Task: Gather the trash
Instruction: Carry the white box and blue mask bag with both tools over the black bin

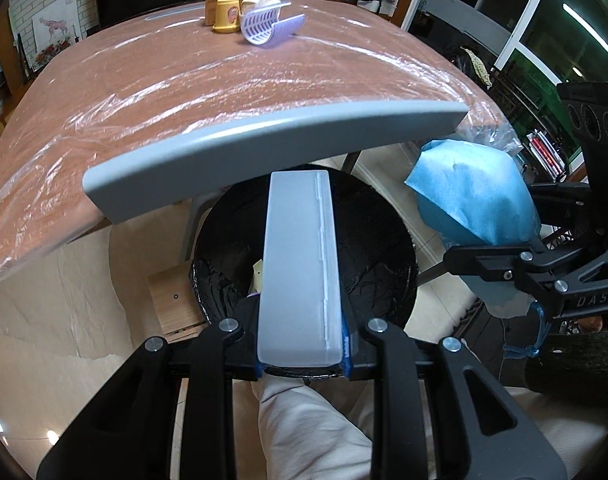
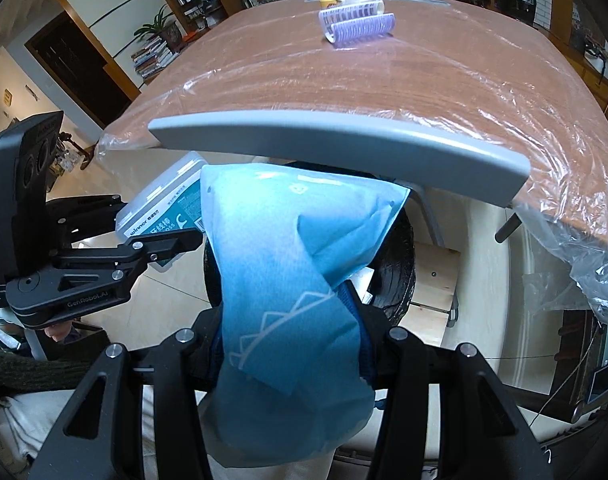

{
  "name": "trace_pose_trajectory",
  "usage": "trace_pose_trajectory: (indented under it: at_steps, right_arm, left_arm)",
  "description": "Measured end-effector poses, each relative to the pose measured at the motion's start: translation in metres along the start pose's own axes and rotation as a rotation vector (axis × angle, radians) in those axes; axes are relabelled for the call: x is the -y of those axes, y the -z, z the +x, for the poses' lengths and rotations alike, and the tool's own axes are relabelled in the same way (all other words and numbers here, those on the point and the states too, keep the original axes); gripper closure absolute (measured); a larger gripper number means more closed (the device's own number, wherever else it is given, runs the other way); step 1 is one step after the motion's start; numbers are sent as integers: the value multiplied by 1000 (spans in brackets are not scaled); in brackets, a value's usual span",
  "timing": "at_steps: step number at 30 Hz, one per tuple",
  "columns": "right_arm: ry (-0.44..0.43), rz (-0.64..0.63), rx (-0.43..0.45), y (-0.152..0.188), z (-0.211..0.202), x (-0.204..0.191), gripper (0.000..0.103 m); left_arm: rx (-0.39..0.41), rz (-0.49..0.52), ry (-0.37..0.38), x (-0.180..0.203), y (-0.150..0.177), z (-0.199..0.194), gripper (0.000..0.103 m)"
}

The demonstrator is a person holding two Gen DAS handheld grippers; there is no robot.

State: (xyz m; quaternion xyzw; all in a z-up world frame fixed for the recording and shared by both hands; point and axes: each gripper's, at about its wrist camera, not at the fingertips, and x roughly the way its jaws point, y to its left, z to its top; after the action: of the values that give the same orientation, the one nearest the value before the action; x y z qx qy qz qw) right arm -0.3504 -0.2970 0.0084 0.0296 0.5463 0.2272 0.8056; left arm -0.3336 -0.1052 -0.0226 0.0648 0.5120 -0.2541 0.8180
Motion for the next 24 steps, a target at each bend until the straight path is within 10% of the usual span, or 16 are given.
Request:
trace_pose_trajectory:
  at_steps: [24]
  right_arm:
    - [37,19,-67,1,39,8,54]
  left_arm:
    - [-82,15,-35,4,-5,47,75]
